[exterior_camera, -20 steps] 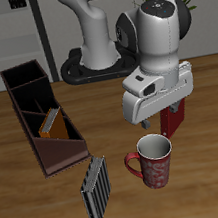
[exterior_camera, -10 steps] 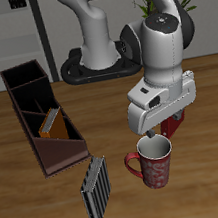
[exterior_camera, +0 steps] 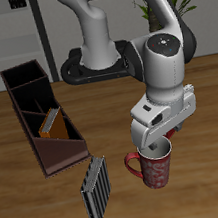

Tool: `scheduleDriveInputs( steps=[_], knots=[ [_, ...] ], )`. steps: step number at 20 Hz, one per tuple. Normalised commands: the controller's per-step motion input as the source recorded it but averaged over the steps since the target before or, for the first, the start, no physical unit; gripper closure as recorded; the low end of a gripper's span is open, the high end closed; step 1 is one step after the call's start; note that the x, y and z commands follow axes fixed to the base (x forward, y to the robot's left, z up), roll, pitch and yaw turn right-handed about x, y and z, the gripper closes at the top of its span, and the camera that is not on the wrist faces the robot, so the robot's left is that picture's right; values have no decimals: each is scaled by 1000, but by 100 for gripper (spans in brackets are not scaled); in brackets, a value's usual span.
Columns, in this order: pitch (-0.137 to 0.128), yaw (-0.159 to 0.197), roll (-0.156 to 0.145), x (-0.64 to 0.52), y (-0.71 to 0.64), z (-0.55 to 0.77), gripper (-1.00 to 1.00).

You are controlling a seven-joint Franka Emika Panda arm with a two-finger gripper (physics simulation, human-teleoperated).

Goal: Place the orange book into the right desk caddy's left compartment and place the red mug into the right desk caddy's right compartment

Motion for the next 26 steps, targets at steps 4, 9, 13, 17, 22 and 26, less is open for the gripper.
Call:
scheduleDriveInputs(
  steps=[4,9,13,17,22,26],
  knots=[
    [54,-1,22,-18,-18,-265,100],
    [16,-7,7,-73,4,-68,100],
    [13,-13,1,-76,-48,-36,100],
    [-4,-15,-28,-6,-158,88,100],
    [-45,-50,-45,-151,-224,422,100],
    [-56,-42,-27,-181,-219,412,100]
  ],
)
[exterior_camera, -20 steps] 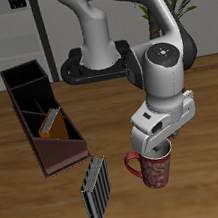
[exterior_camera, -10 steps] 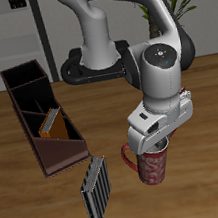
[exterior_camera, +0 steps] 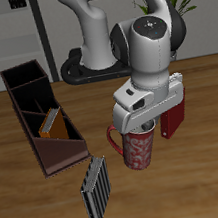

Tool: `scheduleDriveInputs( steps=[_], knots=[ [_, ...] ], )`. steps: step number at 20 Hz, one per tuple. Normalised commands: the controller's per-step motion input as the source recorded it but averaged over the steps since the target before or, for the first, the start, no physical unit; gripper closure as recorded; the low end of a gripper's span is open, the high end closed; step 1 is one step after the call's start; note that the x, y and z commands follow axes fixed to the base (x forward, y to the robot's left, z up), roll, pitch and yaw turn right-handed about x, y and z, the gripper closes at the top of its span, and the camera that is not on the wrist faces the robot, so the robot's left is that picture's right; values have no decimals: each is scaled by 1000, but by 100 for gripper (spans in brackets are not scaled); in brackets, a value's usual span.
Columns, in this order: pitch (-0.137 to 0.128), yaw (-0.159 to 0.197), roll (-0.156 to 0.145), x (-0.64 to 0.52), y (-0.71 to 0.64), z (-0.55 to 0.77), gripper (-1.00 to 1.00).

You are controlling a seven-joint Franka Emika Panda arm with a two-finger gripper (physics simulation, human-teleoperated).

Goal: Place the orange book into the right desk caddy's left compartment and place the red mug into the right desk caddy's right compartment

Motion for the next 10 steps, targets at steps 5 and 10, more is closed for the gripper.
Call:
scheduleDriveInputs(
  steps=[5,10],
  knots=[
    [-57,-49,10,-344,-245,482,100],
    [-48,-55,-4,-387,-203,370,100]
  ],
)
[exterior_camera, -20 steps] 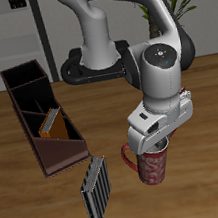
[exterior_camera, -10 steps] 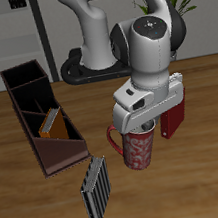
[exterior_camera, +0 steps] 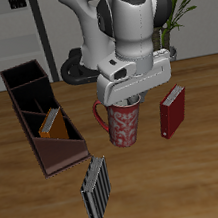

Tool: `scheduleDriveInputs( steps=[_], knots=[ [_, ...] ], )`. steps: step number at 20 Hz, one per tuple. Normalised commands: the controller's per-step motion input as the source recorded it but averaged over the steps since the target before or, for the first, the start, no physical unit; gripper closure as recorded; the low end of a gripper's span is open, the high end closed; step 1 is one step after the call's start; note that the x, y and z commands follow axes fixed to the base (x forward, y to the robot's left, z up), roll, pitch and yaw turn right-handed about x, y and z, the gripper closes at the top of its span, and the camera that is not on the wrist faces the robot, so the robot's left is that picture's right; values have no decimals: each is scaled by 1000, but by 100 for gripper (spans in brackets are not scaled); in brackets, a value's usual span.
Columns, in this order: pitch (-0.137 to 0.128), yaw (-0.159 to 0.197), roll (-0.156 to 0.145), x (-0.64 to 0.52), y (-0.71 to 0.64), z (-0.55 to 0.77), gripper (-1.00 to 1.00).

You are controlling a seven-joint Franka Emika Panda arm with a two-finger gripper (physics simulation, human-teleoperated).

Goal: Place the orange book into the right desk caddy's left compartment and place the red mug into the right desk caddy's right compartment

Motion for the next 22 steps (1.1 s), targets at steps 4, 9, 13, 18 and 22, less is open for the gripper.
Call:
scheduleDriveInputs(
  steps=[4,9,13,18,22],
  knots=[
    [-44,-25,-11,-421,-248,324,100],
    [-30,-26,1,-347,-169,220,100],
    [-30,-61,-12,-476,-275,212,100],
    [-37,-73,-8,-468,-324,239,100],
    [-29,-30,-11,-356,-207,142,100]
  ],
)
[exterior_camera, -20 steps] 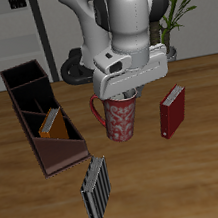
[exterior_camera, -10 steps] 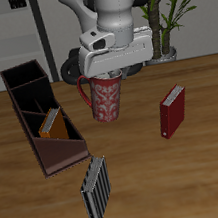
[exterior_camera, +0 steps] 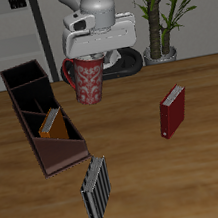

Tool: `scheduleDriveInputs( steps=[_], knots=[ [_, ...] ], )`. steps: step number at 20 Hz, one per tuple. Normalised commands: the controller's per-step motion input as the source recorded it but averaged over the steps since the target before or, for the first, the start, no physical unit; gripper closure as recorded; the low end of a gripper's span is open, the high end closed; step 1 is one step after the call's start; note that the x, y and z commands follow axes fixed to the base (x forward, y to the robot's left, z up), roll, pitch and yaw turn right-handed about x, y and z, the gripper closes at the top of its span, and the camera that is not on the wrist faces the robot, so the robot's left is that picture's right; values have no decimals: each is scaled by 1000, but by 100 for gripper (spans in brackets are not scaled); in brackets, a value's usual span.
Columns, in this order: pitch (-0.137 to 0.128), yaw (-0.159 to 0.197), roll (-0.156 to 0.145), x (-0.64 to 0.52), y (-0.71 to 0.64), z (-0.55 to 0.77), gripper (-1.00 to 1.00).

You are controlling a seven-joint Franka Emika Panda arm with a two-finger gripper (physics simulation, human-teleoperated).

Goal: Place the orange book into the right desk caddy's left compartment and place the red mug into the right desk caddy's right compartment

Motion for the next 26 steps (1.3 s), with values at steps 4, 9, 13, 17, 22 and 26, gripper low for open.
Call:
scheduleDriveInputs(
  steps=[4,9,13,17,22,26],
  knots=[
    [-7,-60,-11,-392,-208,169,100],
    [-30,-5,1,-298,-160,129,100],
    [-9,2,42,-417,-225,112,100],
    [13,-17,49,-413,-261,58,100],
    [1,-11,27,-383,-234,-23,100],
    [14,-30,23,-253,-206,-4,100]
  ],
)
